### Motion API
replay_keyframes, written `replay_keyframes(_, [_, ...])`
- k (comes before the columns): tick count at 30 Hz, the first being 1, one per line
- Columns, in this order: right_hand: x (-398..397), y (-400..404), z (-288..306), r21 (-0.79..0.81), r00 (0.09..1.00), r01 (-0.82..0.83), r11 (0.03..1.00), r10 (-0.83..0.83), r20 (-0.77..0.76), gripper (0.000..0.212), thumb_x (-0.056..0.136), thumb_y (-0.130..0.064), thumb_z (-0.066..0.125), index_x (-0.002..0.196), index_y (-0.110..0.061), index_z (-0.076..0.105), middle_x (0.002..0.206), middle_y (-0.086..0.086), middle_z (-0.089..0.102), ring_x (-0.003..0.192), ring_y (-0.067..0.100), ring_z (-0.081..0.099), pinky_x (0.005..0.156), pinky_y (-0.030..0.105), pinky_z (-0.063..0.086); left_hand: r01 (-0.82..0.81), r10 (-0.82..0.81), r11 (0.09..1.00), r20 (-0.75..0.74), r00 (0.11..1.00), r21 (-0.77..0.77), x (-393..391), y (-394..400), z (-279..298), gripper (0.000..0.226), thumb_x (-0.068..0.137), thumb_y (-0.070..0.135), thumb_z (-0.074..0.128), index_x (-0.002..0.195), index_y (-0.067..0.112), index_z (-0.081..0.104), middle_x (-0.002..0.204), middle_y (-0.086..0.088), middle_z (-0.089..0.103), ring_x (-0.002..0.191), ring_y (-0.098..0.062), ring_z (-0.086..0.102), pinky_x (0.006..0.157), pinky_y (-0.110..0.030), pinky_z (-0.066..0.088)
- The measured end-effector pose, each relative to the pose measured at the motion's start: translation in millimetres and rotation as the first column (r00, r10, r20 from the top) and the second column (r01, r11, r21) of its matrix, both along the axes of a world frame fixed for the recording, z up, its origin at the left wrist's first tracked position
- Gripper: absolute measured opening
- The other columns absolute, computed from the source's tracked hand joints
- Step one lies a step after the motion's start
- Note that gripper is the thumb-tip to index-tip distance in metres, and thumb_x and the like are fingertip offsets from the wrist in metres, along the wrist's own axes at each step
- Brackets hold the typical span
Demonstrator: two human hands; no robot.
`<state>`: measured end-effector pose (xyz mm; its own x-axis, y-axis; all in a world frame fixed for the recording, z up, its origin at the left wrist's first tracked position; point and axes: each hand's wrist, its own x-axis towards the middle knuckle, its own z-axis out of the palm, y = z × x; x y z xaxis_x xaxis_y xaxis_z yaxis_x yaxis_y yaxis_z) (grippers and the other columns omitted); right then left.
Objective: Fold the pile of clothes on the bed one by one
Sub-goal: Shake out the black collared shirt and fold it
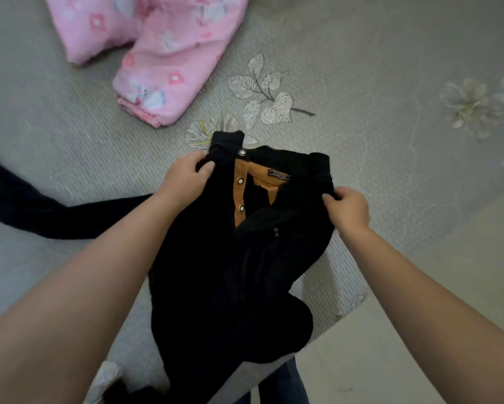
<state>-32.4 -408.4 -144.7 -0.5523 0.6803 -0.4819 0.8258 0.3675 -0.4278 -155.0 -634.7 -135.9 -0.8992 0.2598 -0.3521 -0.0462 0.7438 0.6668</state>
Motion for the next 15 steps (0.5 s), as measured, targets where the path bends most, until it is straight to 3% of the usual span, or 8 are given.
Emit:
replay_keyframes(2, [-20, -10, 20, -0.06, 0.997, -0.031, 0.998, 0.026, -0.076, 0.023, 0.089, -0.019, 0.053, 0.066, -0.016, 0.051, 0.061, -0.005, 0.048, 0.076, 0.022, 0.052, 0.085, 0.039, 0.039, -0.041, 0.043, 0.998, -0.048, 0.998, 0.042, -3, -16, 27, 0.017, 0.094, 0.013, 0.045, 0.101, 0.001, 0.056, 0.091, -0.01, 0.053, 0.089, -0.019, 0.048, 0.064, -0.022, 0.026])
replay_keyframes(5, [-55, -35, 63, -0.102, 0.968, -0.191, 0.976, 0.17, -0.185, 0.033, 0.086, -0.016, 0.056, 0.055, -0.02, 0.044, 0.057, -0.005, 0.044, 0.073, 0.021, 0.048, 0.077, 0.036, 0.035, -0.122, 0.124, 0.992, -0.128, 0.984, 0.026, -8, -47, 73, 0.019, 0.095, 0.014, 0.044, 0.102, -0.001, 0.053, 0.089, -0.008, 0.049, 0.086, -0.018, 0.044, 0.061, -0.02, 0.023])
replay_keyframes(7, [-79, -54, 99, -0.122, 0.925, -0.315, 0.941, 0.275, -0.26, 0.028, 0.084, -0.015, 0.057, 0.058, -0.017, 0.046, 0.059, -0.003, 0.045, 0.074, 0.021, 0.049, 0.077, 0.037, 0.037, -0.173, 0.165, 0.984, -0.17, 0.972, -0.031, -11, -74, 109, 0.023, 0.095, 0.017, 0.045, 0.107, -0.001, 0.052, 0.091, -0.009, 0.05, 0.088, -0.021, 0.047, 0.063, -0.021, 0.023])
replay_keyframes(11, [-118, -89, 186, -0.093, 0.779, -0.537, 0.838, 0.45, -0.436, 0.009, 0.082, -0.011, 0.059, 0.073, -0.008, 0.059, 0.068, 0.005, 0.053, 0.076, 0.021, 0.05, 0.072, 0.034, 0.04, -0.266, 0.231, 0.961, -0.313, 0.921, -0.076, -8, -126, 198, 0.013, 0.09, 0.021, 0.054, 0.094, 0.009, 0.052, 0.085, -0.006, 0.049, 0.081, -0.021, 0.046, 0.063, -0.026, 0.024])
replay_keyframes(15, [-142, -125, 284, -0.033, 0.641, -0.648, 0.761, 0.522, -0.564, 0.019, 0.079, -0.01, 0.062, 0.062, -0.013, 0.053, 0.069, 0.005, 0.053, 0.077, 0.02, 0.051, 0.075, 0.034, 0.041, -0.397, 0.37, 0.918, -0.377, 0.849, 0.007, 10, -162, 297, 0.008, 0.091, 0.021, 0.052, 0.087, 0.013, 0.051, 0.083, -0.006, 0.052, 0.08, -0.021, 0.048, 0.065, -0.029, 0.03])
